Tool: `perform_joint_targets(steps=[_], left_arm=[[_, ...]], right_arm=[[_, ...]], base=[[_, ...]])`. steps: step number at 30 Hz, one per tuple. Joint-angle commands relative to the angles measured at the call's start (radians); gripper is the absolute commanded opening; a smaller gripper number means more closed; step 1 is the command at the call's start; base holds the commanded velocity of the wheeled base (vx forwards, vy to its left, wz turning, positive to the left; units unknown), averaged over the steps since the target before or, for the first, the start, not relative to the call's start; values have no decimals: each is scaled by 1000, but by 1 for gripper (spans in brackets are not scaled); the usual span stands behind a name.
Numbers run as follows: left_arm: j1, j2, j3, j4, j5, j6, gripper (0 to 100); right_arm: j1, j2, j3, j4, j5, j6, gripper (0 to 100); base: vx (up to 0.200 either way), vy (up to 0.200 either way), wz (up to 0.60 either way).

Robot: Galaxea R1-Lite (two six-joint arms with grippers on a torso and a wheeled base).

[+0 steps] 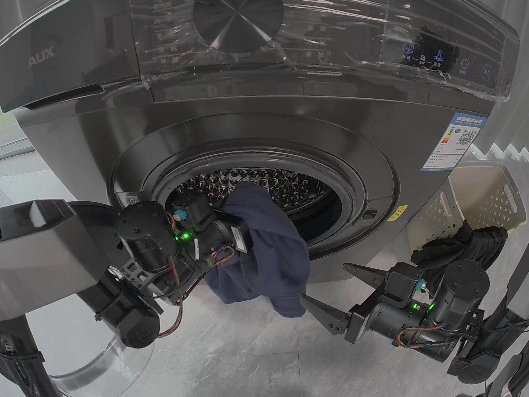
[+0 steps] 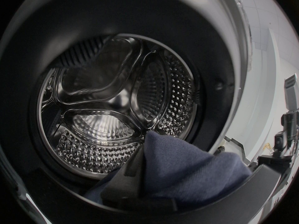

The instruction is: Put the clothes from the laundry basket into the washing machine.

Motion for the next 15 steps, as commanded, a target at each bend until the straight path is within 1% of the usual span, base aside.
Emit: perform_joint_targets(steps=[1,3,6,8,12,13,14,15], left_arm=[[41,142,-136,0,4,-5,0],[51,186,-208,1,11,6,0],[67,251,-334,1,32,-3,0],[67,298,-408,9,38,-2,0],[62,354,-496,41,44,0,0],[62,354,-496,41,44,0,0],[67,380,-552,75,52,0,0],[68,389,-573,87,52,0,0]], right_arm=[[8,2,2,-1,0,1,100],[8,4,2,-1,0,1,100],[8,-1,3,-1,0,1,100],[6,-4,3,-1,0,1,100],[8,1,3,-1,0,1,100],[8,1,3,-1,0,1,100],[8,5,2,-1,0,1,100],[8,5,2,-1,0,2,100]], base=[[0,0,0],[0,0,0],[0,0,0],[0,0,0],[0,0,0],[0,0,0],[0,0,0],[0,0,0]])
